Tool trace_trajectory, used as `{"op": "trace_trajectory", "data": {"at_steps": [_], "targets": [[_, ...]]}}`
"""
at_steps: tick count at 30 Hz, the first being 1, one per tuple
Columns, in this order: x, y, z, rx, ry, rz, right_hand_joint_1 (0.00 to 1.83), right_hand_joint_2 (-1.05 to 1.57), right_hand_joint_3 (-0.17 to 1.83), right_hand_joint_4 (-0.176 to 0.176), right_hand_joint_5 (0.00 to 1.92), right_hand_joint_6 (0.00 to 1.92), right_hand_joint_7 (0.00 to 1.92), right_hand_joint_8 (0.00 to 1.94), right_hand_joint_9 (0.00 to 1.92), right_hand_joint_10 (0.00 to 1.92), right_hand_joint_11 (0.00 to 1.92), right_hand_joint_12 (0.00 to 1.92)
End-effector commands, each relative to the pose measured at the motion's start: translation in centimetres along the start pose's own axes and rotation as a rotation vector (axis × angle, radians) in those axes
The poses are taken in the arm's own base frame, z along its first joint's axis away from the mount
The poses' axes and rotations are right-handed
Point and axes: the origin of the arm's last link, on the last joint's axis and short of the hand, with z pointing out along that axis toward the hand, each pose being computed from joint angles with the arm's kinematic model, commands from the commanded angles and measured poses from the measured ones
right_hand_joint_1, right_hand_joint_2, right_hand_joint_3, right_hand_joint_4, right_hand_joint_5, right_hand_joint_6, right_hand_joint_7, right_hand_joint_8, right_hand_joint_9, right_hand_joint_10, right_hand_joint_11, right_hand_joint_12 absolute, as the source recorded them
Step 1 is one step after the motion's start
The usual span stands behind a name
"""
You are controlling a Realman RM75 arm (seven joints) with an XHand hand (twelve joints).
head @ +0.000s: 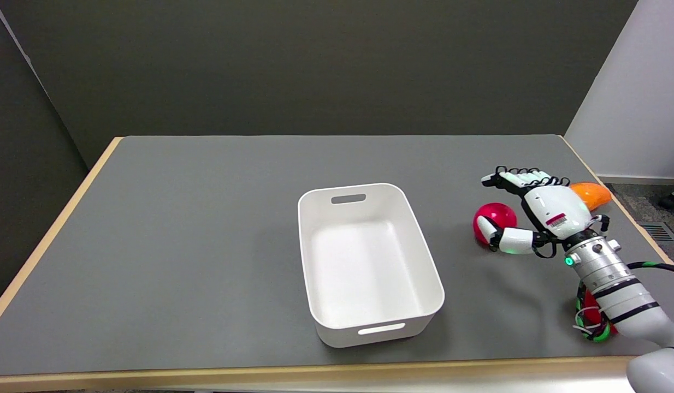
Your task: Pick up the red apple.
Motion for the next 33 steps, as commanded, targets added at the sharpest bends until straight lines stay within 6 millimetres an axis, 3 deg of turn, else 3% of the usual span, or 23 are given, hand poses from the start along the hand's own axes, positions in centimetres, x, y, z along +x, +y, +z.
{"op": "trace_trajectory", "data": {"at_steps": [1, 21, 33], "targets": [[-2.0, 0.6, 1.0, -0.016, -0.06, -0.002, 0.36, 0.69, 0.88, 0.122, 0.33, 0.65, 0.49, 0.51, 0.4, 0.92, 0.3, 1.41], [-2.9, 0.3, 1.4, -0.009, -0.093, 0.004, 0.38, 0.69, 0.89, 0.123, 0.34, 0.66, 0.49, 0.51, 0.4, 0.92, 0.29, 1.41], [-3.9, 1.7, 0.9, -0.056, -0.126, -0.015, 0.41, 0.66, 0.93, 0.125, 0.34, 0.67, 0.49, 0.54, 0.41, 0.9, 0.29, 1.42]]}}
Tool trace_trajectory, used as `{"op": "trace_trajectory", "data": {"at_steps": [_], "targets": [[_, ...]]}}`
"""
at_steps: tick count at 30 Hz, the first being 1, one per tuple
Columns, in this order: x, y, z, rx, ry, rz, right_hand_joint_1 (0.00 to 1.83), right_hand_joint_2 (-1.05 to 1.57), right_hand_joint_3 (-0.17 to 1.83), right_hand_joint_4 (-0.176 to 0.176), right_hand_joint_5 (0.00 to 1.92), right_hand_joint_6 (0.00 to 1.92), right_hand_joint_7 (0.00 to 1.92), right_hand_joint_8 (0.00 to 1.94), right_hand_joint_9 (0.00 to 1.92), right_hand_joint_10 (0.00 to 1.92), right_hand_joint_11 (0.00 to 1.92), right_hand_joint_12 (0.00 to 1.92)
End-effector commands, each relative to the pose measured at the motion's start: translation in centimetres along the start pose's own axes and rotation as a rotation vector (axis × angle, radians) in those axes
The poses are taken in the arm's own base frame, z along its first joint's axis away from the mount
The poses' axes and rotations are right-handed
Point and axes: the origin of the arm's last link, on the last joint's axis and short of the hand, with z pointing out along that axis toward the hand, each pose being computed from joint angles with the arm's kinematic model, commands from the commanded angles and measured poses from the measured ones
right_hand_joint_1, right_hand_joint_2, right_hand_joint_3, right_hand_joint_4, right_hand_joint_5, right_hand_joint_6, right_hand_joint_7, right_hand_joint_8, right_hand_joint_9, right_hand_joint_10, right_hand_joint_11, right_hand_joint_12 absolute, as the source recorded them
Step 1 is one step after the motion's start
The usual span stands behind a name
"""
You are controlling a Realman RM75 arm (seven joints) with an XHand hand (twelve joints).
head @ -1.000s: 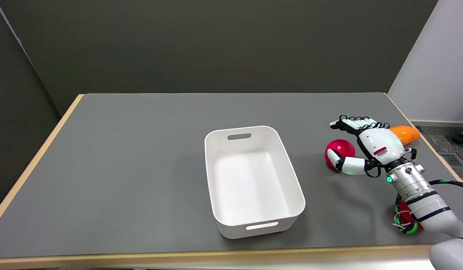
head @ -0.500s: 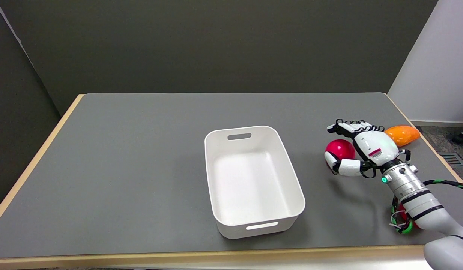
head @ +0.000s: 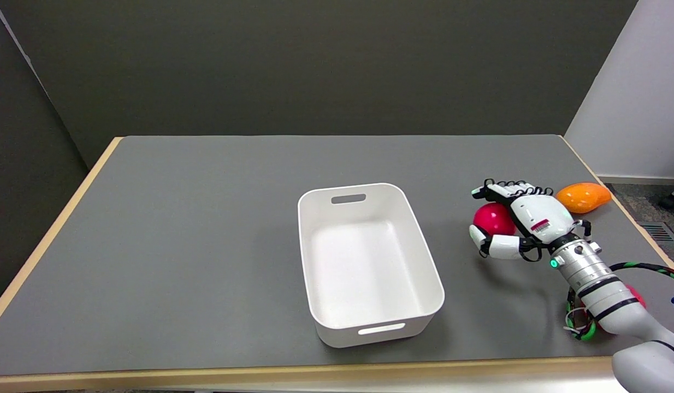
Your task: Pick up the red apple.
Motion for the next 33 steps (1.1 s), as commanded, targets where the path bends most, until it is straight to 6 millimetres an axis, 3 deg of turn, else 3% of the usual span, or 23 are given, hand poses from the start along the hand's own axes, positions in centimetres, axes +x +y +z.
{"op": "trace_trajectory", "data": {"at_steps": [1, 9, 10, 11, 12, 20, 24, 25, 27, 28, 29, 31, 33], "targets": [[-1.1, 1.2, -0.1, -0.039, -0.035, -0.014, 0.41, 0.66, 0.94, 0.124, 0.34, 0.67, 0.49, 0.54, 0.41, 0.9, 0.29, 1.42], [-1.2, 1.3, -0.3, -0.037, -0.037, -0.02, 0.43, 0.66, 0.94, 0.13, 0.35, 0.7, 0.5, 0.56, 0.42, 0.9, 0.32, 1.45], [-0.7, -1.5, -1.0, -0.001, 0.003, 0.115, 0.43, 0.66, 0.95, 0.133, 0.35, 0.7, 0.5, 0.56, 0.43, 0.9, 0.33, 1.45], [-0.7, -1.5, -0.9, 0.0, 0.001, 0.109, 0.42, 0.66, 0.97, 0.139, 0.35, 0.71, 0.5, 0.58, 0.44, 0.89, 0.34, 1.44], [-1.2, 1.2, -0.2, -0.031, -0.038, -0.031, 0.44, 0.66, 0.98, 0.143, 0.36, 0.73, 0.5, 0.58, 0.45, 0.89, 0.35, 1.44], [-1.0, 0.7, 0.1, -0.005, -0.019, -0.044, 0.67, 0.73, 0.91, 0.168, 0.42, 0.95, 0.56, 0.67, 0.49, 1.0, 0.39, 1.47], [-1.0, 0.8, 0.4, -0.001, -0.014, -0.058, 0.8, 0.77, 0.91, 0.174, 0.45, 1.06, 0.62, 0.83, 0.56, 1.09, 0.43, 1.5], [-0.9, 0.5, 0.4, 0.004, -0.008, -0.043, 0.81, 0.86, 0.79, 0.175, 0.48, 1.18, 0.63, 0.85, 0.57, 1.1, 0.43, 1.51], [-0.9, 0.4, 0.5, 0.006, -0.006, -0.04, 0.79, 1.18, 0.32, 0.176, 0.56, 1.58, 0.65, 0.9, 0.59, 1.14, 0.44, 1.53], [-0.9, 0.4, 0.6, 0.007, -0.003, -0.039, 0.79, 1.21, 0.28, 0.176, 0.57, 1.62, 0.65, 0.92, 0.6, 1.15, 0.44, 1.53], [-0.8, 0.4, 0.7, 0.007, 0.0, -0.039, 0.81, 1.21, 0.27, 0.161, 0.56, 1.62, 0.66, 0.95, 0.61, 1.16, 0.45, 1.53], [-0.7, 0.3, 0.9, 0.009, 0.006, -0.039, 1.11, 1.24, 0.15, -0.028, 0.53, 1.69, 0.73, 1.36, 0.64, 1.17, 0.47, 1.54], [-0.5, 0.2, 1.2, 0.011, 0.016, -0.04, 1.12, 1.24, 0.14, -0.038, 0.54, 1.68, 0.75, 1.35, 0.65, 1.18, 0.48, 1.53]]}}
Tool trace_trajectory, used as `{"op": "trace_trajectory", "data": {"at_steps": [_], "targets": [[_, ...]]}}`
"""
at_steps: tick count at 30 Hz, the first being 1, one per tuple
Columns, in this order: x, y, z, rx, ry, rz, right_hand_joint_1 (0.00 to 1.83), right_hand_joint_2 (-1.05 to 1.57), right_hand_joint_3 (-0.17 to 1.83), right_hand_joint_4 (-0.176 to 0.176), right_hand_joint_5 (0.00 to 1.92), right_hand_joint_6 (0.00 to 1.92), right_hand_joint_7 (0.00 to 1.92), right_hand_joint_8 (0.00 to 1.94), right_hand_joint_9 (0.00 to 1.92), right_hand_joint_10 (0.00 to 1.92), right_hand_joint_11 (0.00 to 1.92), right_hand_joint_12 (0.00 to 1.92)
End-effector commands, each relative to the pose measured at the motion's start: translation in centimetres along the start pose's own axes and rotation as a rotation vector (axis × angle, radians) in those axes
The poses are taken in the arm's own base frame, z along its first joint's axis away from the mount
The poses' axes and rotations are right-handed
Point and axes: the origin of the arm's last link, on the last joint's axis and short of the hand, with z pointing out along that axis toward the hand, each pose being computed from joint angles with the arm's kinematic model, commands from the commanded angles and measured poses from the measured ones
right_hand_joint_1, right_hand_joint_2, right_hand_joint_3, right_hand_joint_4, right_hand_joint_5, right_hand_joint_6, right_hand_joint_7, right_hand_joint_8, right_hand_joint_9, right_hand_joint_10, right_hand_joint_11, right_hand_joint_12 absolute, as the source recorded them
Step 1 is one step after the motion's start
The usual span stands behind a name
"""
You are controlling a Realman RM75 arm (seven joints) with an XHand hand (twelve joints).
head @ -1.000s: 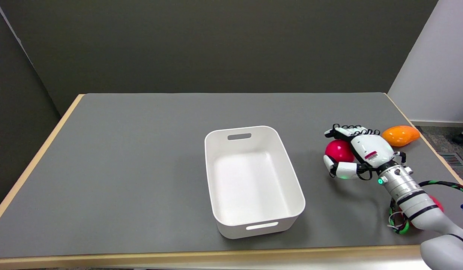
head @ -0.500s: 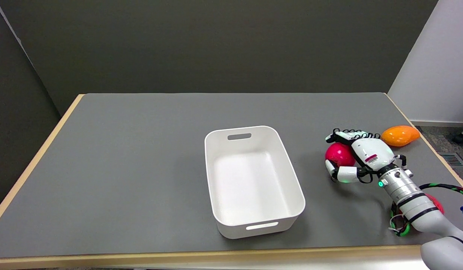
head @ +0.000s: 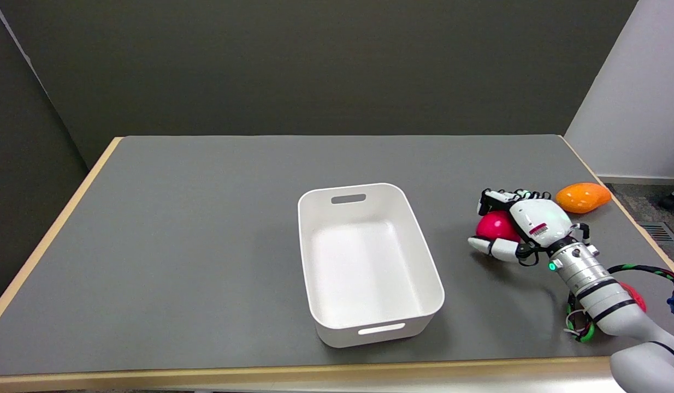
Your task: Pick up the red apple.
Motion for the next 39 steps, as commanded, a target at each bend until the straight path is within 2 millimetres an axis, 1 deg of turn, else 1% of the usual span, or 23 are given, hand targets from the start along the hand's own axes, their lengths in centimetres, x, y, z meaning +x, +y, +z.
{"op": "trace_trajectory", "data": {"at_steps": [1, 3, 4, 8, 9, 11, 12, 15, 18, 20, 21, 23, 24, 26, 27, 28, 30, 34, 36, 39], "targets": [[0.7, -0.4, 1.3, 0.02, 0.044, -0.011, 1.12, 1.24, 0.14, -0.04, 0.53, 1.68, 0.75, 1.35, 0.66, 1.19, 0.48, 1.54], [1.0, -0.5, 1.6, 0.026, 0.058, -0.014, 1.12, 1.23, 0.15, -0.046, 0.53, 1.67, 0.76, 1.35, 0.67, 1.2, 0.49, 1.55], [1.3, -0.5, 1.8, 0.029, 0.067, -0.016, 1.13, 1.23, 0.16, -0.054, 0.52, 1.66, 0.77, 1.35, 0.68, 1.21, 0.5, 1.55], [2.3, -0.8, 2.8, 0.054, 0.103, -0.035, 1.14, 1.25, 0.1, -0.068, 0.52, 1.62, 0.8, 1.34, 0.72, 1.16, 0.56, 1.48], [2.5, -0.9, 3.1, 0.061, 0.11, -0.043, 1.14, 1.25, 0.11, -0.073, 0.51, 1.63, 0.8, 1.35, 0.72, 1.17, 0.56, 1.49], [3.2, -1.2, 3.7, 0.082, 0.127, -0.062, 1.15, 1.19, 0.23, -0.092, 0.52, 1.63, 0.81, 1.37, 0.7, 1.26, 0.55, 1.58], [3.4, -1.3, 4.0, 0.091, 0.135, -0.069, 1.15, 1.18, 0.24, -0.098, 0.51, 1.63, 0.81, 1.37, 0.71, 1.28, 0.55, 1.59], [4.9, -1.9, 4.8, 0.124, 0.184, -0.093, 1.16, 1.17, 0.25, -0.121, 0.51, 1.61, 0.83, 1.37, 0.72, 1.29, 0.56, 1.62], [7.0, -2.5, 5.4, 0.165, 0.258, -0.118, 1.17, 1.21, 0.18, -0.142, 0.5, 1.6, 0.83, 1.39, 0.77, 1.26, 0.62, 1.6], [8.6, -3.3, 5.8, 0.202, 0.317, -0.129, 1.18, 1.2, 0.19, -0.146, 0.51, 1.59, 0.83, 1.39, 0.77, 1.26, 0.62, 1.61], [9.2, -3.7, 5.8, 0.221, 0.345, -0.136, 1.17, 1.23, 0.14, -0.147, 0.5, 1.6, 0.83, 1.4, 0.78, 1.25, 0.63, 1.58], [10.4, -4.7, 5.9, 0.265, 0.408, -0.146, 1.18, 1.2, 0.19, -0.149, 0.5, 1.59, 0.83, 1.39, 0.77, 1.27, 0.62, 1.62], [11.1, -5.5, 5.8, 0.297, 0.453, -0.15, 1.18, 1.19, 0.21, -0.149, 0.51, 1.59, 0.84, 1.38, 0.77, 1.27, 0.62, 1.61], [12.2, -6.6, 5.6, 0.341, 0.51, -0.158, 1.17, 1.24, 0.11, -0.145, 0.5, 1.59, 0.82, 1.38, 0.8, 1.18, 0.67, 1.47], [12.8, -7.2, 5.6, 0.365, 0.539, -0.165, 1.17, 1.24, 0.11, -0.145, 0.5, 1.59, 0.82, 1.38, 0.8, 1.18, 0.67, 1.47], [13.2, -7.7, 5.5, 0.379, 0.557, -0.168, 1.17, 1.24, 0.12, -0.145, 0.5, 1.59, 0.82, 1.38, 0.8, 1.19, 0.66, 1.49], [14.2, -8.7, 5.4, 0.409, 0.591, -0.161, 1.17, 1.19, 0.22, -0.153, 0.5, 1.61, 0.84, 1.39, 0.77, 1.29, 0.61, 1.65], [15.1, -10.7, 5.1, 0.456, 0.608, -0.118, 1.17, 1.2, 0.2, -0.155, 0.49, 1.61, 0.83, 1.4, 0.77, 1.29, 0.6, 1.64], [15.3, -12.2, 5.1, 0.468, 0.591, -0.071, 1.17, 1.2, 0.2, -0.155, 0.5, 1.6, 0.83, 1.4, 0.77, 1.29, 0.6, 1.65], [15.0, -14.2, 5.1, 0.482, 0.554, -0.009, 1.18, 1.19, 0.21, -0.153, 0.51, 1.59, 0.84, 1.39, 0.77, 1.29, 0.6, 1.64]]}}
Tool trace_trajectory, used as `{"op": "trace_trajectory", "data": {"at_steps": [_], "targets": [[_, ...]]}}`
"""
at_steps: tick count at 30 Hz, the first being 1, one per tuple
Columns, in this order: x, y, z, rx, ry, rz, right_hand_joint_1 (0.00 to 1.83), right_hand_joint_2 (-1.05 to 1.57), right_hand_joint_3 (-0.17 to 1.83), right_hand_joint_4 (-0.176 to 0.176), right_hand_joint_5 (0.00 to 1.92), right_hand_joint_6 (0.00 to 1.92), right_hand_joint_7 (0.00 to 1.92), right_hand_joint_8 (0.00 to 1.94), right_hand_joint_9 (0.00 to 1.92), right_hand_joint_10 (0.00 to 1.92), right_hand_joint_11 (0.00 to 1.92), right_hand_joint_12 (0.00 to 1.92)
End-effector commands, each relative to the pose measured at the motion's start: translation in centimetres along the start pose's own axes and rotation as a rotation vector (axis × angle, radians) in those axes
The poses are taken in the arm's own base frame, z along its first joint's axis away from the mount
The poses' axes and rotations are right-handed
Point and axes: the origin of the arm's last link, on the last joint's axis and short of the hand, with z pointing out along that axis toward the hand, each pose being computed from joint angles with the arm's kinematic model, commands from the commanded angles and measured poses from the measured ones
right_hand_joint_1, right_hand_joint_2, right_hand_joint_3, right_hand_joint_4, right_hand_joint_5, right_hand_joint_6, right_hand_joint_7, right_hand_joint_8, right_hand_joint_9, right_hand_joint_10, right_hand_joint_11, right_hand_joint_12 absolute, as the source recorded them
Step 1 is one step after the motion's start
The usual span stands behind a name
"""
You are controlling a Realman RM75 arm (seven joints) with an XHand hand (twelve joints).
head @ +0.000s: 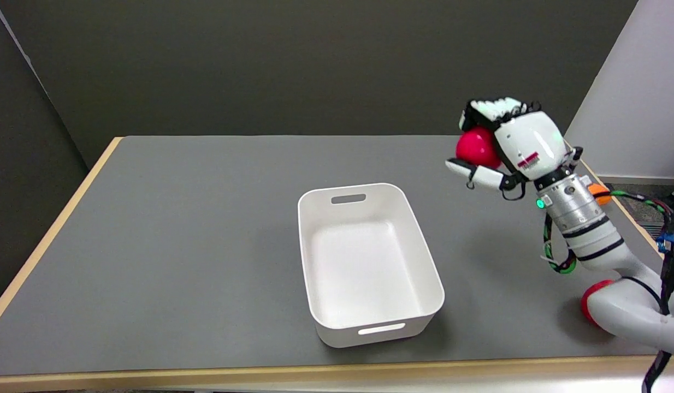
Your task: Pick up the red apple.
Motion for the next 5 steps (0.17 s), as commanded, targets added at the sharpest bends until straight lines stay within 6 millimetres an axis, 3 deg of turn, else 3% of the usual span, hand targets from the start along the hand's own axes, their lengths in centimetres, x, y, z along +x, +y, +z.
{"op": "trace_trajectory", "data": {"at_steps": [1, 5], "targets": [[4.9, -8.1, 4.1, 0.169, 0.167, 0.14, 1.18, 1.19, 0.21, -0.152, 0.51, 1.59, 0.84, 1.39, 0.77, 1.28, 0.61, 1.63], [3.2, -11.5, 3.5, 0.159, 0.137, 0.238, 1.18, 1.15, 0.26, -0.147, 0.52, 1.59, 0.85, 1.38, 0.77, 1.3, 0.63, 1.62]]}}
